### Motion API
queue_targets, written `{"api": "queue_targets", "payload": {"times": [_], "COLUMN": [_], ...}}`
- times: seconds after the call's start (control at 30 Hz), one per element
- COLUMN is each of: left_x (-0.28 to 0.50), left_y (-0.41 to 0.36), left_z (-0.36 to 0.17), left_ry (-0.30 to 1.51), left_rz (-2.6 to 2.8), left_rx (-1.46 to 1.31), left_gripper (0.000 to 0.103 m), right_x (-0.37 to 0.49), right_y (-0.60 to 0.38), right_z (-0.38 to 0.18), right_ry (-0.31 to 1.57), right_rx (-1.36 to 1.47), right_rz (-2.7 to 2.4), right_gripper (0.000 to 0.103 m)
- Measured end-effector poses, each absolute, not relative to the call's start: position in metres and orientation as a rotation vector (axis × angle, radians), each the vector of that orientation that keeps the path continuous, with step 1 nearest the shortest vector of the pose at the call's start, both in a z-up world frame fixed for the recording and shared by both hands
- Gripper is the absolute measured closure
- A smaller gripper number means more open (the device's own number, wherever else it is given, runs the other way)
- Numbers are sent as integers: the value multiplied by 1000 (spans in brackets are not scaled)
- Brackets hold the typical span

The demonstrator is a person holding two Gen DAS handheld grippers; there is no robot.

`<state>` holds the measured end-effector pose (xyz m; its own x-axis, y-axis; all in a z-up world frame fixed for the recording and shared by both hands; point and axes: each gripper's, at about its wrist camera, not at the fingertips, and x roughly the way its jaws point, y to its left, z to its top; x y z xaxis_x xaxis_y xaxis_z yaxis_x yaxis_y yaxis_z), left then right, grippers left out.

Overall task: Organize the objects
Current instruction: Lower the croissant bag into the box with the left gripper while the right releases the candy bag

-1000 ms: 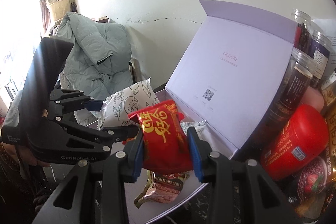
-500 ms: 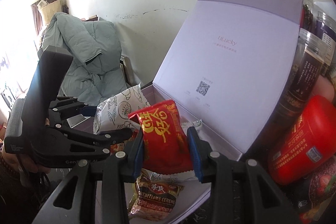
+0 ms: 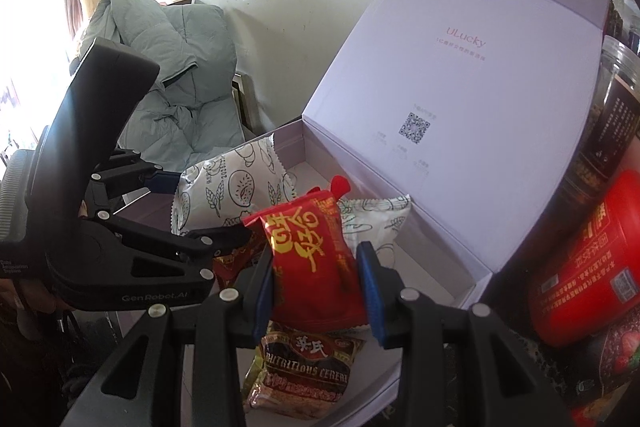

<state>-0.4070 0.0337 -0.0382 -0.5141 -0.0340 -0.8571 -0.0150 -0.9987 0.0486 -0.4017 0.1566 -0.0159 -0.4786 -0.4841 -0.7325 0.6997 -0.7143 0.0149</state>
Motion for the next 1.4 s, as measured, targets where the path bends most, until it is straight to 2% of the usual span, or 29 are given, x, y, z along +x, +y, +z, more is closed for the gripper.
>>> {"api": "queue_targets", "payload": {"times": [0.43, 1.0, 1.17, 1.4], "left_x": [-410, -409, -407, -398], "left_y": [34, 39, 37, 32], "left_z": [-52, -48, -41, -22], "left_ry": [-76, -54, -44, -53], "left_rz": [-2681, -2699, -2722, -2770], "left_rx": [1637, 1618, 1578, 1455], "left_gripper": [39, 37, 33, 26], "right_x": [-407, -404, -402, -399], "right_y": [158, 168, 170, 177], "right_z": [-34, -30, -22, -14], "right_ry": [368, 315, 305, 280], "right_rx": [1055, 1070, 1041, 1039], "right_rz": [-2138, -2146, -2167, -2209], "right_gripper": [64, 63, 51, 51]}}
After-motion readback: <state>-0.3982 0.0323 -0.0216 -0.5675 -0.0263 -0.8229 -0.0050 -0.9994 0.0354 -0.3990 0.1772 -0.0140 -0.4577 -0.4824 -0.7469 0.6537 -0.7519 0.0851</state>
